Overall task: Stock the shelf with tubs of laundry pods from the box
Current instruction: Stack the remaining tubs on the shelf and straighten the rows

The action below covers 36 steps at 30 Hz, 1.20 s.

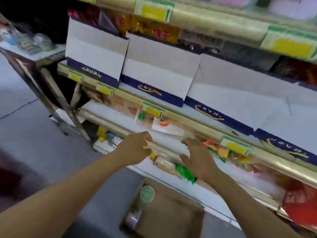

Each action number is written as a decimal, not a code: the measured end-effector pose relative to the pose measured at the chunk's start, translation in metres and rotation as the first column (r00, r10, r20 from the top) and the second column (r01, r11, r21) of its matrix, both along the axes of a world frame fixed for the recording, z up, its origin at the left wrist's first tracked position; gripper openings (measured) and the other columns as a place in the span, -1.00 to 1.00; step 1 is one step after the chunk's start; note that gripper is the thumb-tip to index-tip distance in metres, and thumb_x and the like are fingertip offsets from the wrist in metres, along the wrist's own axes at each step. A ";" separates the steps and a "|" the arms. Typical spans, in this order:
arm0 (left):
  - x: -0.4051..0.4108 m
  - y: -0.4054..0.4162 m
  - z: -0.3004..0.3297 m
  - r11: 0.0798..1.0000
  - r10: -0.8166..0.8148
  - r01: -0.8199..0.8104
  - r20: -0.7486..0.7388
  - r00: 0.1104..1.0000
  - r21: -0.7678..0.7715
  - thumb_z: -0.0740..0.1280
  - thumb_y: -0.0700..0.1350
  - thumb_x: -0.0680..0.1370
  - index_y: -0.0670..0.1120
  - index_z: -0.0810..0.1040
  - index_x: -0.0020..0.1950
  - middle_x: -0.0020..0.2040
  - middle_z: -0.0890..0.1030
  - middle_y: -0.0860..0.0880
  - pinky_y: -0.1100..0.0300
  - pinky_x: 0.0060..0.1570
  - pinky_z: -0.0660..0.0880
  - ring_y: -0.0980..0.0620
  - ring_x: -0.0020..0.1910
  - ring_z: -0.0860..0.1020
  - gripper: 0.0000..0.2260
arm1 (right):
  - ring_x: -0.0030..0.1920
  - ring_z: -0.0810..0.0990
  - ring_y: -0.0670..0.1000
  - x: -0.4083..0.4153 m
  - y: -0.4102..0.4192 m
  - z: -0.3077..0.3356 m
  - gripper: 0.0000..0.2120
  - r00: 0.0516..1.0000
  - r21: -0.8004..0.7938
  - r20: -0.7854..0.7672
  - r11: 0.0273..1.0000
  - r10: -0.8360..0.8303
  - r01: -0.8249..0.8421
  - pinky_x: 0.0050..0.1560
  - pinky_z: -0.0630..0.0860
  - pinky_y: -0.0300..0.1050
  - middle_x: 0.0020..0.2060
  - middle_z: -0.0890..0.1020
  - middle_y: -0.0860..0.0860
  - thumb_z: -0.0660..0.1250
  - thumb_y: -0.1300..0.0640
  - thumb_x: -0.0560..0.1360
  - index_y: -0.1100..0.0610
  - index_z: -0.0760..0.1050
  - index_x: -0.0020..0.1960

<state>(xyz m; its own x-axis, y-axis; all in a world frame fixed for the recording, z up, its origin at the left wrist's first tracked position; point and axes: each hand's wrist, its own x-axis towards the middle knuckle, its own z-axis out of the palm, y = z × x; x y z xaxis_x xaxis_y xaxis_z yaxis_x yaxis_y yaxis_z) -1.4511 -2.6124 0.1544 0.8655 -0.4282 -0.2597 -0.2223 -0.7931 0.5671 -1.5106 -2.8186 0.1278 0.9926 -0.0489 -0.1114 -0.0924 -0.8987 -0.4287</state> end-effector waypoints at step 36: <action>-0.127 0.074 -0.616 0.919 0.393 -0.350 -0.375 0.840 0.179 0.31 -0.21 0.46 -0.12 0.45 0.24 0.23 0.50 -0.13 0.05 0.16 0.44 -0.14 0.18 0.48 -0.65 | 0.19 0.49 0.21 -0.065 0.116 -0.648 -0.49 0.816 0.143 -0.532 0.974 0.224 -0.174 0.16 0.46 0.06 0.19 0.51 0.18 0.25 0.23 0.45 0.16 0.30 0.40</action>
<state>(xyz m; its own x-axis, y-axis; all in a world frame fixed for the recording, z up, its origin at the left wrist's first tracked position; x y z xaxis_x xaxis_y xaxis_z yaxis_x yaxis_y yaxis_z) -1.5782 -2.5384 -0.4614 0.7690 -0.0486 -0.6374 0.3265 -0.8274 0.4570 -1.5752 -2.7022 -0.5207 0.7574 0.1771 -0.6285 -0.1551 -0.8861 -0.4367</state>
